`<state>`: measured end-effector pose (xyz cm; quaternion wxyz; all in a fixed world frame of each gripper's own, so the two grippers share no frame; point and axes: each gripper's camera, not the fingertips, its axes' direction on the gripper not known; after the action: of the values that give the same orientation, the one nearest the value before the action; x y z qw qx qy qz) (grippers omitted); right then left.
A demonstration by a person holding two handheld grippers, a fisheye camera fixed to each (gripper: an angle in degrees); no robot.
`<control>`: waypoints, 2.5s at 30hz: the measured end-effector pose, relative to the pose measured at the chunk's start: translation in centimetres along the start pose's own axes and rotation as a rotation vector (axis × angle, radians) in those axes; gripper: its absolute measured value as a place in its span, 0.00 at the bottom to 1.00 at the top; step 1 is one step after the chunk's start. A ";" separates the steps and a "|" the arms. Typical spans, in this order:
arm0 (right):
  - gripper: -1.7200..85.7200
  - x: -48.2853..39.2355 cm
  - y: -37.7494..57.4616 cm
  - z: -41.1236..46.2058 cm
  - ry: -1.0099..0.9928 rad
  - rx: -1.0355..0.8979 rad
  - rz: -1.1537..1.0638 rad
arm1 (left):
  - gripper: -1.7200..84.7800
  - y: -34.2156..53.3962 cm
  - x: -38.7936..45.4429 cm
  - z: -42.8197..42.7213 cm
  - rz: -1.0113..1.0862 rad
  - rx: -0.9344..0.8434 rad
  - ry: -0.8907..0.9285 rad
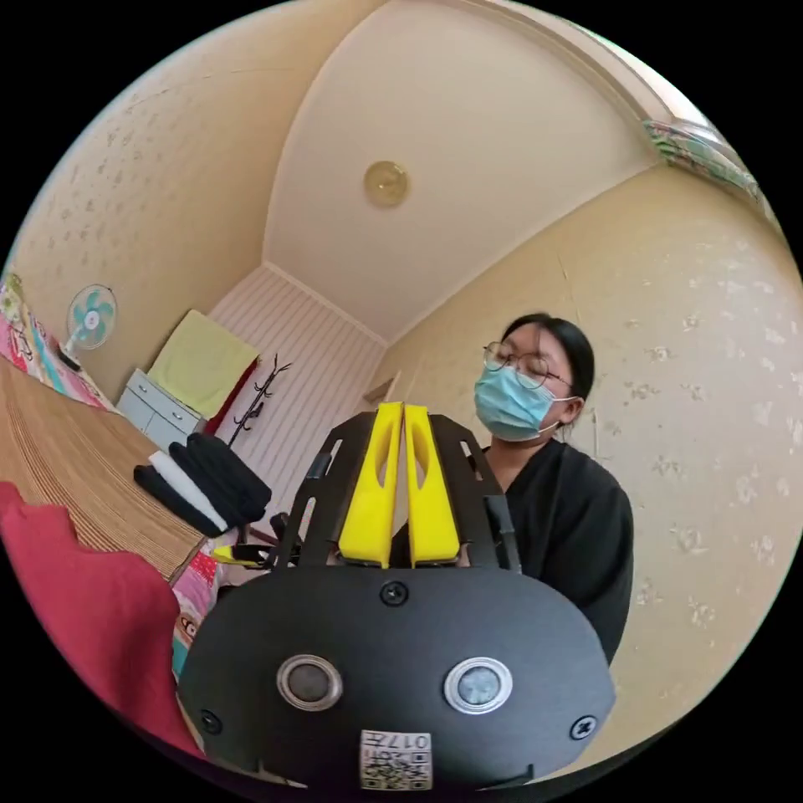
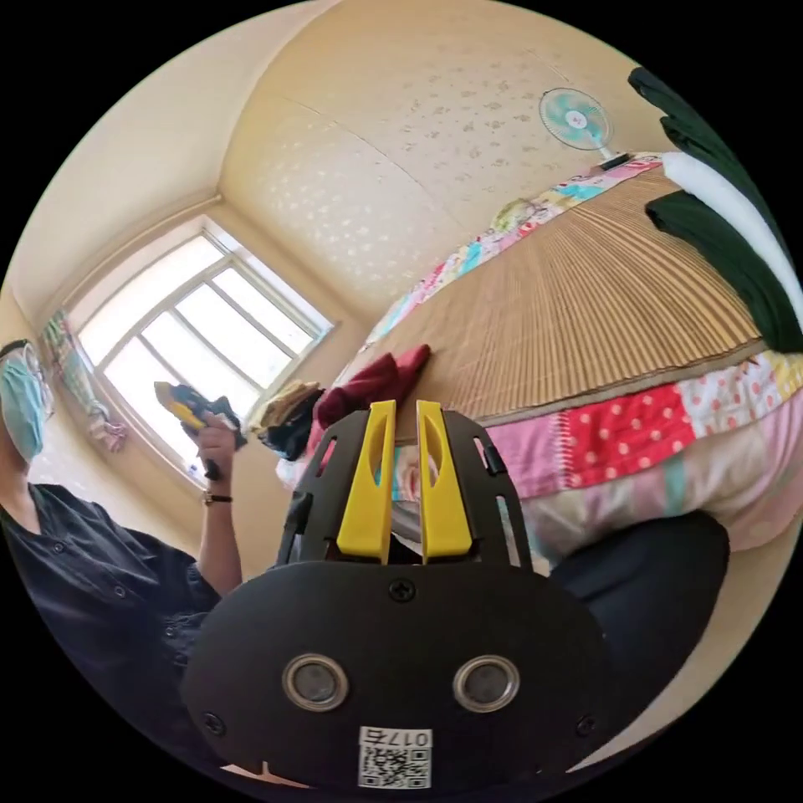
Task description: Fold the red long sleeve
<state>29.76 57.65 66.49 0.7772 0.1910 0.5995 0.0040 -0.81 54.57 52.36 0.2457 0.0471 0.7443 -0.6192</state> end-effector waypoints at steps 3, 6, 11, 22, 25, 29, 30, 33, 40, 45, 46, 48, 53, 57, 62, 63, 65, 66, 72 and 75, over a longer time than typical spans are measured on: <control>0.10 -0.9 -2.1 4.7 -0.125 -0.131 0.011 | 0.01 -0.3 -1.9 -1.1 -0.212 -0.056 -0.696; 0.12 -1.7 -3.6 9.1 -0.069 -0.216 0.004 | 0.01 -1.0 -2.8 -0.3 -0.249 -0.106 -0.987; 0.16 -2.9 -7.1 15.8 0.059 -0.291 -0.037 | 0.04 -2.9 -2.9 0.7 -0.194 -0.075 -1.017; 0.05 -6.9 -11.5 26.0 -0.167 -0.465 -0.146 | 0.15 -5.4 -3.2 -9.5 -0.333 0.087 -0.936; 0.05 -13.2 -8.1 26.5 -0.211 -0.557 -0.390 | 0.18 -4.5 -3.2 -14.6 -0.376 0.222 -0.876; 0.04 -16.9 -3.1 27.0 -0.199 -0.629 -0.580 | 0.23 -3.3 -4.6 -18.7 -0.468 0.240 -0.811; 0.04 -17.2 -2.0 27.3 -0.175 -0.661 -0.610 | 0.24 -2.8 -4.8 -19.7 -0.466 0.257 -0.758; 0.04 -17.1 -0.2 27.8 -0.144 -0.695 -0.616 | 0.22 -0.5 -5.1 -22.5 -0.507 0.352 -0.678; 0.03 -17.2 0.3 25.5 -0.272 -0.630 -0.540 | 0.10 3.1 -2.3 -25.1 -0.280 0.415 -0.384; 0.03 -23.6 0.8 18.1 -0.881 -0.557 -0.597 | 0.07 3.8 6.4 -23.0 0.225 0.328 -0.092; 0.03 -24.3 1.1 17.4 -0.854 -0.555 -0.619 | 0.07 4.4 8.2 -22.6 0.326 0.285 0.018; 0.03 -25.9 1.8 15.1 -0.617 -0.566 -0.731 | 0.06 5.7 11.1 -22.2 0.482 0.241 0.159; 0.03 -24.5 1.1 9.5 -0.510 -0.556 -0.798 | 0.06 10.0 18.5 -21.7 0.840 0.200 0.542; 0.03 -21.7 -0.6 4.3 -0.612 -0.467 -0.704 | 0.05 11.6 23.4 -19.7 0.938 0.121 0.729; 0.04 -17.9 -2.9 -1.5 -0.527 -0.264 -0.663 | 0.05 12.3 28.7 -9.4 0.894 -0.174 0.847; 0.04 -16.7 -3.8 -2.4 -0.501 -0.244 -0.616 | 0.05 13.2 29.6 -6.4 0.885 -0.234 0.931; 0.06 -15.4 -4.7 -3.5 -0.490 -0.227 -0.595 | 0.05 14.9 30.4 -2.4 0.867 -0.275 1.096; 0.07 -14.7 -4.8 -4.0 -0.473 -0.232 -0.611 | 0.05 15.8 30.6 -0.2 0.830 -0.279 1.192; 0.16 -10.9 -3.1 -2.0 -0.297 -0.461 -0.645 | 0.06 19.2 28.9 5.2 0.705 -0.198 1.474; 0.18 -8.9 -2.4 -0.2 -0.329 -0.583 -0.580 | 0.06 20.7 27.6 7.1 0.643 -0.172 1.556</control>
<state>26.49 53.42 74.03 0.8527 -0.2142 0.4704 -0.0759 -15.01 46.09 21.29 -0.1697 0.6508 0.6960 -0.2515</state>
